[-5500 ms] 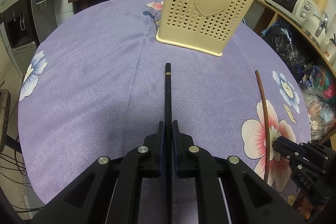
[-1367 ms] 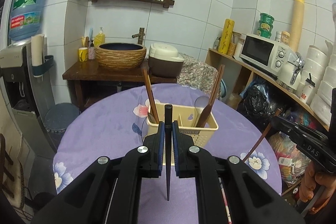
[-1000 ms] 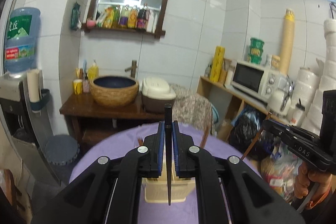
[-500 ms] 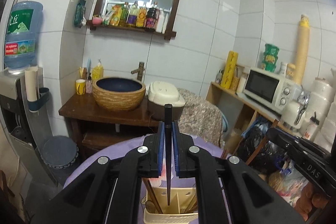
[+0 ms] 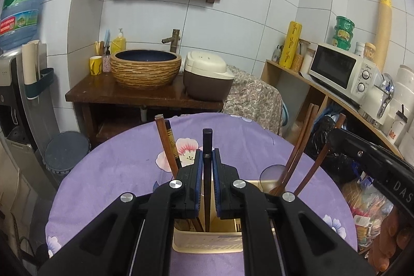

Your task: Organize utensils

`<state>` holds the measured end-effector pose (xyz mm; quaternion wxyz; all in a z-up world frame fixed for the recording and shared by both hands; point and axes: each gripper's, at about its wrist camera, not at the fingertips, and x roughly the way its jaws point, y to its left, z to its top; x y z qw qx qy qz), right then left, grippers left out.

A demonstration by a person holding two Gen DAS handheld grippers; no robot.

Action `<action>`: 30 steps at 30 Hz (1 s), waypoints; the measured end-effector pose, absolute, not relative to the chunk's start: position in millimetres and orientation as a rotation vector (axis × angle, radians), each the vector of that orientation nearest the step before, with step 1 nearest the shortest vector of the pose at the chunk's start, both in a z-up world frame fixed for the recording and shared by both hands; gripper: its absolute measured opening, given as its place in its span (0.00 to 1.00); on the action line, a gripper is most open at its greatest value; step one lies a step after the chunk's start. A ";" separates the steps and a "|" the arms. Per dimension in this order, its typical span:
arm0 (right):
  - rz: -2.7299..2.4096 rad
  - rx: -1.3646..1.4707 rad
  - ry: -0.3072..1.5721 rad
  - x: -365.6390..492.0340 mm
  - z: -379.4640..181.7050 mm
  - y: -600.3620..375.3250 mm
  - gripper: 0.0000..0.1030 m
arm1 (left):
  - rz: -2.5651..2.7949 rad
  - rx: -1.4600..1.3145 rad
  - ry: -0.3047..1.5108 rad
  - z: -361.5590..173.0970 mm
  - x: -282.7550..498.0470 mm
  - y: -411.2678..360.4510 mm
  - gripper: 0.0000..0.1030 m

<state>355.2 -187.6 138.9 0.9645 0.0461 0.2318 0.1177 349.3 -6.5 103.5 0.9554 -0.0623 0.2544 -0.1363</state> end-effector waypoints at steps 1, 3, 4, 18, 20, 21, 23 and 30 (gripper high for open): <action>0.237 0.093 0.467 355.0 139.2 -188.1 0.08 | -0.275 -0.120 0.513 104.1 348.5 -7.1 0.09; 0.238 0.095 0.463 354.4 138.8 -189.0 0.08 | -0.283 -0.119 0.515 105.4 347.6 -7.6 0.09; 0.239 0.098 0.460 354.0 138.7 -189.4 0.08 | -0.285 -0.120 0.516 105.8 347.5 -7.9 0.09; 0.207 0.054 0.272 291.0 137.7 -204.5 0.74 | -0.317 -0.051 0.395 117.5 290.7 -3.5 0.62; 0.191 0.036 0.261 275.5 131.8 -207.2 0.80 | -0.315 -0.050 0.381 113.9 277.3 1.1 0.74; 0.178 0.028 0.255 269.3 129.0 -208.2 0.89 | -0.318 -0.054 0.374 111.4 270.6 4.2 0.79; 0.124 0.007 0.224 254.0 118.5 -210.3 0.95 | -0.316 -0.067 0.364 104.7 256.4 11.1 0.93; 0.081 -0.058 0.316 211.3 50.0 -209.3 0.95 | -0.200 0.005 0.292 51.8 196.3 25.0 0.95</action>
